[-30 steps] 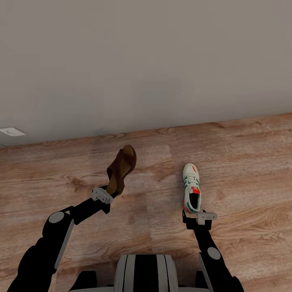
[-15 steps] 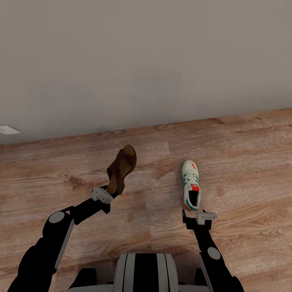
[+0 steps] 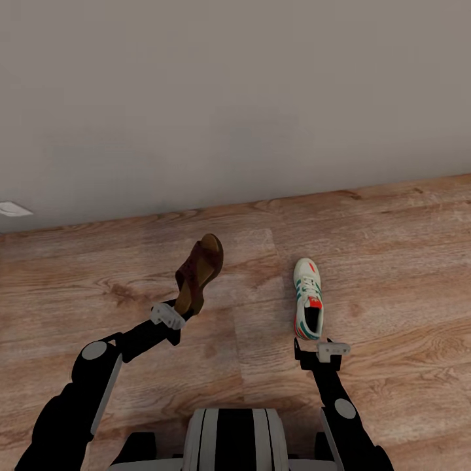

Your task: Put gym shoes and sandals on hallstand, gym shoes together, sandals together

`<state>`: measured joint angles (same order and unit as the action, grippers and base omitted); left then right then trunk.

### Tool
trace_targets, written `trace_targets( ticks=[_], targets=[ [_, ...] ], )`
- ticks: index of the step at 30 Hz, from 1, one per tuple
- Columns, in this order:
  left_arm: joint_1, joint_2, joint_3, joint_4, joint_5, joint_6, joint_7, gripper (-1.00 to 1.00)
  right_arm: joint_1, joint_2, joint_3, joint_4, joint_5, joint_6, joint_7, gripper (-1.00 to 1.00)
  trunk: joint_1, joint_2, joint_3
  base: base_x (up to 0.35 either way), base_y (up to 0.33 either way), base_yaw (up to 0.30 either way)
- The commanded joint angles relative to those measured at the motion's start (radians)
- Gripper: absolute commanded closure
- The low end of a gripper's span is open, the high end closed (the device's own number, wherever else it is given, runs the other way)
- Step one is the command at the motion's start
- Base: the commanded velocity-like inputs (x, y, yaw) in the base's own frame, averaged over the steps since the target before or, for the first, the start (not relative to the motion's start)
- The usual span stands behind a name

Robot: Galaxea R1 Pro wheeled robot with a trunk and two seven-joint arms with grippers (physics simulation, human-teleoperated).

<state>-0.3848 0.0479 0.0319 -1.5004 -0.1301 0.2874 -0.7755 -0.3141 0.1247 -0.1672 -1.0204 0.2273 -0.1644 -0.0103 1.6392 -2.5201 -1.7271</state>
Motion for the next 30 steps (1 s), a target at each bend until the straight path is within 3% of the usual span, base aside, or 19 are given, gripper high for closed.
trace_targets(
  ticks=[1,7,30],
  targets=[
    [-0.001,-0.001,-0.003,-0.001,-0.008,0.004,-0.008,1.00,0.000,0.001,-0.003,0.000,0.010,-0.003,-0.001,-1.00,0.000,0.000,0.000,0.066,0.000,0.000],
    [-0.001,-0.002,-0.027,-0.001,-0.008,0.004,-0.007,1.00,0.000,0.001,-0.003,0.000,0.010,-0.003,-0.001,-1.00,0.000,0.000,0.000,0.124,0.000,0.000],
    [0.000,-0.001,-0.029,0.000,-0.007,0.004,-0.007,1.00,0.000,0.001,-0.002,0.000,0.010,-0.004,0.000,-1.00,0.000,0.000,0.000,0.045,0.000,0.000]
  ],
)
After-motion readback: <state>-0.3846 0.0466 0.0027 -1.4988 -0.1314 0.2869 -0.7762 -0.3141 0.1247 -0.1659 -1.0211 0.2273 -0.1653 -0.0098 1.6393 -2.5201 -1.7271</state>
